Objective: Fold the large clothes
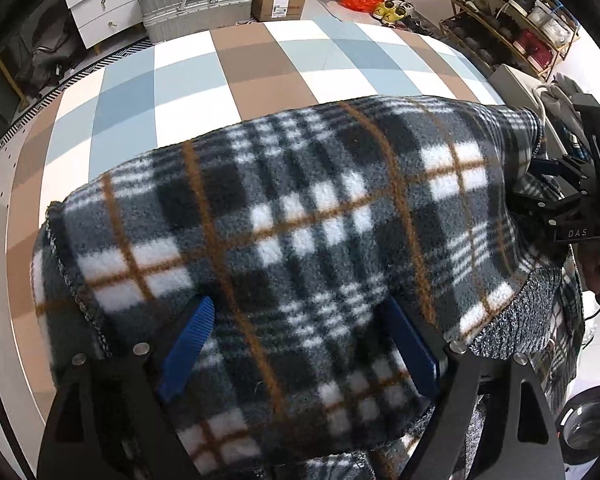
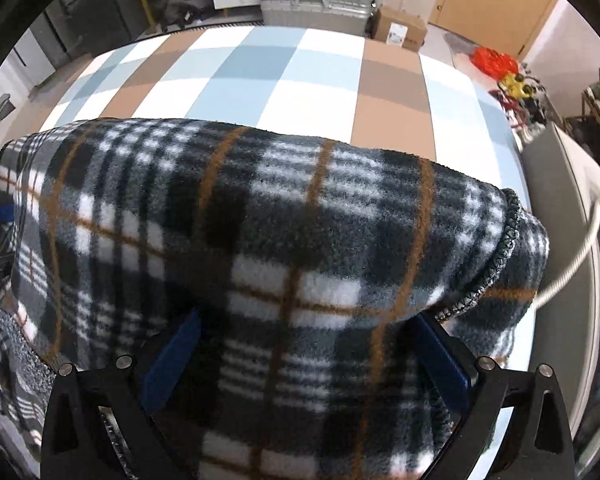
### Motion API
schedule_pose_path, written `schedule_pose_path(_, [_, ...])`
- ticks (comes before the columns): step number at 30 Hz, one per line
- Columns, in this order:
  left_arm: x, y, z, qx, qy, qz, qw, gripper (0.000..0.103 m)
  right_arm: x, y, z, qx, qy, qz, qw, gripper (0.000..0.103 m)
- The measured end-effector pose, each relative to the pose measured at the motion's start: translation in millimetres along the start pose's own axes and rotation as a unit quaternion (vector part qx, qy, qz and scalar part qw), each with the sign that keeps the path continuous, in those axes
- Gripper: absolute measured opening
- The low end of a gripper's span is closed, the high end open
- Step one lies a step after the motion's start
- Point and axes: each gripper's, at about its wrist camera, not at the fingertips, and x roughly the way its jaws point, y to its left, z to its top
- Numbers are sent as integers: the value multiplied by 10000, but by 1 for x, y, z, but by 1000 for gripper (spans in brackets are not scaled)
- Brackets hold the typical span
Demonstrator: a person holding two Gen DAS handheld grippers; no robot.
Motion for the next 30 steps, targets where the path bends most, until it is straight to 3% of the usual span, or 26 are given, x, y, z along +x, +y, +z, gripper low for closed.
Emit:
schedule_pose_path(9, [8,10,22,57,-197,184,9996,84,1,3,3,20,-53,-38,10000,103])
schedule_pose_path(15, [-5,3,8,54,-148,182,9997,84,-13,0,-16,121,-168,-134,9997,103])
schedule_pose_path(17, [-14,1,4,-15,-101,-16,9999,84,-27,-2,-25,163,-280,-153,9994,103])
schedule_pose_path(20, [-21,-6,-9,101,-177,-338,9992,84,-62,24,-46,35,-670,383,9970,103])
schedule_pose_path(23, [1,-14,-19,549,34,5,9985,84,-71,60,-60,-479,-711,274,9959,103])
schedule_pose_path(25, [8,-16,-25,613,-126,135,9979,87,-65,79,-72,-694,-608,3,9957,103])
schedule_pose_path(30, [2,-24,-37,395,-229,366,9983,87,-63,74,-99,148,-642,314,9973,103])
